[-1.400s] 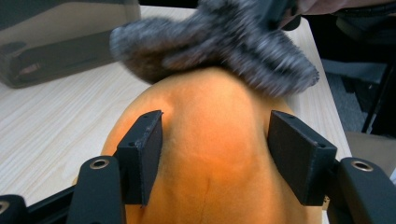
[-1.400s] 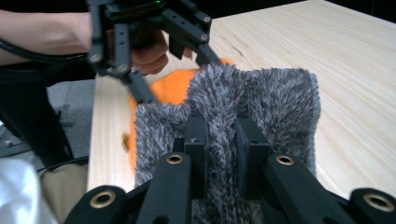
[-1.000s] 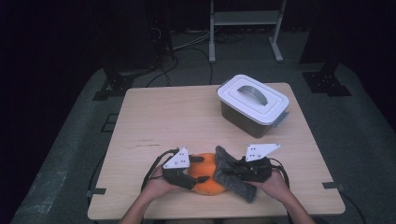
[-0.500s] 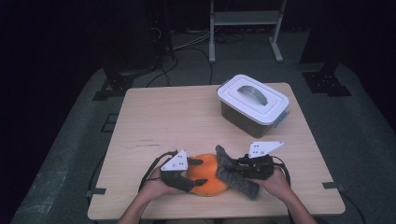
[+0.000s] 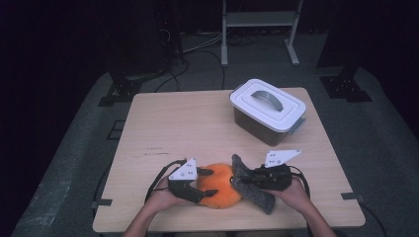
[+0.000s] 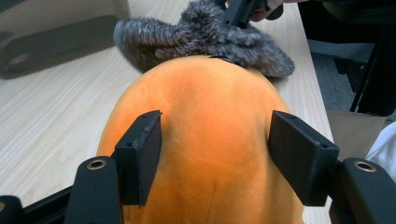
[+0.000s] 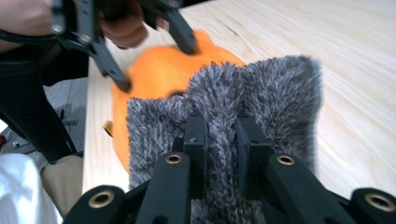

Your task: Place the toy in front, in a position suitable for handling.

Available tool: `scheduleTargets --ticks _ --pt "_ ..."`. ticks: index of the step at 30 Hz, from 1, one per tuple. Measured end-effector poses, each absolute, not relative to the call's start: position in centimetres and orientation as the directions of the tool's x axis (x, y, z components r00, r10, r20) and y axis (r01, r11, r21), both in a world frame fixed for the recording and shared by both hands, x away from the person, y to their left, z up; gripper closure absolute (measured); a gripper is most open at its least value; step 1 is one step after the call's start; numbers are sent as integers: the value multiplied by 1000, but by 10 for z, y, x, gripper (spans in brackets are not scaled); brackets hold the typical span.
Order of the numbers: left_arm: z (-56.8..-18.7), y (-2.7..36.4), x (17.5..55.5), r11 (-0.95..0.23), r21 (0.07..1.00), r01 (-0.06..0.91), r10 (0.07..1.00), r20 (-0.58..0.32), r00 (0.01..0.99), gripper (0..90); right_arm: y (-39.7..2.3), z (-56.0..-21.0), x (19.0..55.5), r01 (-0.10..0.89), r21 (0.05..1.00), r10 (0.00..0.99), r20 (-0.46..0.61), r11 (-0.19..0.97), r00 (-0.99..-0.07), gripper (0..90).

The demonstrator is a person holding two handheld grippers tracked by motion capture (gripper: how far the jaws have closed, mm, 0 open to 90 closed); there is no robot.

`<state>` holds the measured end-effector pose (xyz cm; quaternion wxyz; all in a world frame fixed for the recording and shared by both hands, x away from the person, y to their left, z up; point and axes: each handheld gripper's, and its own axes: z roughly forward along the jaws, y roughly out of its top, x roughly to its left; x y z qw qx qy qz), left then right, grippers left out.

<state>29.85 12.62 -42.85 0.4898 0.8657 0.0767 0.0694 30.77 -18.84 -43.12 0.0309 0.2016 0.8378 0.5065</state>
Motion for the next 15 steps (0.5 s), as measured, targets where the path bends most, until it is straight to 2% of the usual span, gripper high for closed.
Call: scheduleTargets --ticks 5,11,15 --pt "-429 129 298 -520 852 64 190 42 981 368 -197 -435 311 338 843 399 163 419 -902 759" --pt "-430 129 298 -517 854 56 174 41 984 378 -185 -423 307 292 892 344 169 347 -924 759" --pt "-431 130 299 -520 852 59 176 40 983 382 -177 -425 308 280 887 342 151 368 -928 759"
